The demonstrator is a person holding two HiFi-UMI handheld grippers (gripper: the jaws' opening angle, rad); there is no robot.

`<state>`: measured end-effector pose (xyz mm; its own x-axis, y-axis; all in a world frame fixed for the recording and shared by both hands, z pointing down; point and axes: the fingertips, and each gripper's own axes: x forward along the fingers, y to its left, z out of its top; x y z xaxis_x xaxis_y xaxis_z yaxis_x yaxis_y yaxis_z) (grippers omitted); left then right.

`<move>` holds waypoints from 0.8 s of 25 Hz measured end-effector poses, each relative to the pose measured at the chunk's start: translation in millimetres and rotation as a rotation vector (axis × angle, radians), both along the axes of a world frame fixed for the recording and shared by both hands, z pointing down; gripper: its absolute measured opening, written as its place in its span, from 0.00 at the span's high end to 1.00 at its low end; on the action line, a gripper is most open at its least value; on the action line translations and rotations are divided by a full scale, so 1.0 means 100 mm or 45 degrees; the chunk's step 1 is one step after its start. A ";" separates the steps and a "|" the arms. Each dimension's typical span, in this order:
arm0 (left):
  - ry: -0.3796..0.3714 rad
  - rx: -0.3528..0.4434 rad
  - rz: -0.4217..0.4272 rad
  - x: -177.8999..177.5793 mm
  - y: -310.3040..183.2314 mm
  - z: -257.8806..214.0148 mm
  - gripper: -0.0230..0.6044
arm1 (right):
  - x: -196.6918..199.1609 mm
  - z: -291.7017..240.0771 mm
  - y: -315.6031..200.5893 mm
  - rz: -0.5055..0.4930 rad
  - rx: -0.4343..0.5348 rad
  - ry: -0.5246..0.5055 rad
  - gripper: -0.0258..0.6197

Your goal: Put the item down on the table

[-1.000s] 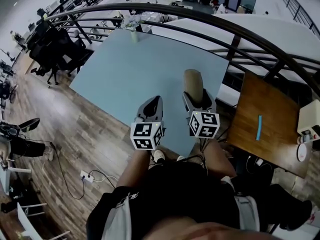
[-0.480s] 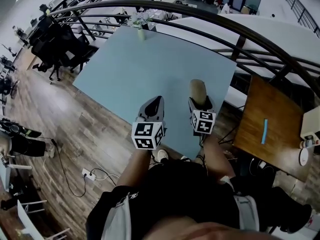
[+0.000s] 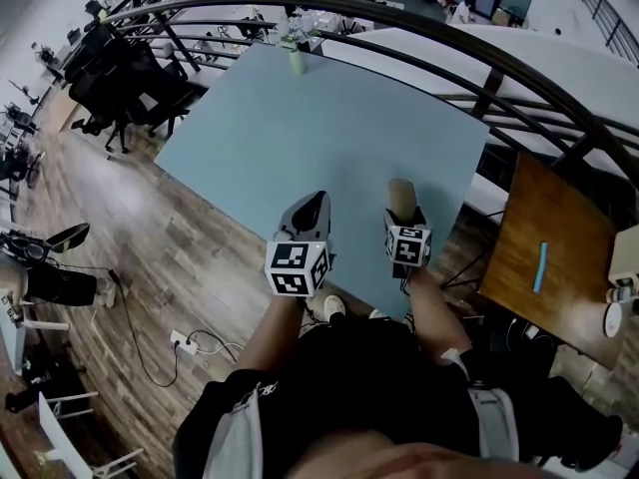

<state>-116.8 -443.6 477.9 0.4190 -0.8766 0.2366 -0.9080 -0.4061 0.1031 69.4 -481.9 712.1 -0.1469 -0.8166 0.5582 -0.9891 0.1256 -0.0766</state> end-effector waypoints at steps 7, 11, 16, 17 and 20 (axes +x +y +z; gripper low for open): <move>0.000 -0.002 -0.015 -0.15 -0.08 0.01 0.95 | -0.09 0.36 0.02 -0.003 -0.122 0.023 0.39; 0.000 0.001 -0.012 -0.17 -0.11 0.00 0.95 | -0.15 0.45 0.05 -0.019 -0.166 0.044 0.39; -0.002 0.003 -0.009 -0.17 -0.17 0.00 0.95 | -0.19 0.55 0.10 -0.034 -0.236 0.069 0.38; -0.003 0.003 -0.008 -0.17 -0.18 0.00 0.95 | -0.19 0.59 0.12 -0.034 -0.257 0.071 0.38; 0.001 0.012 -0.011 -0.18 -0.20 -0.02 0.95 | -0.18 0.71 0.14 -0.048 -0.308 0.065 0.38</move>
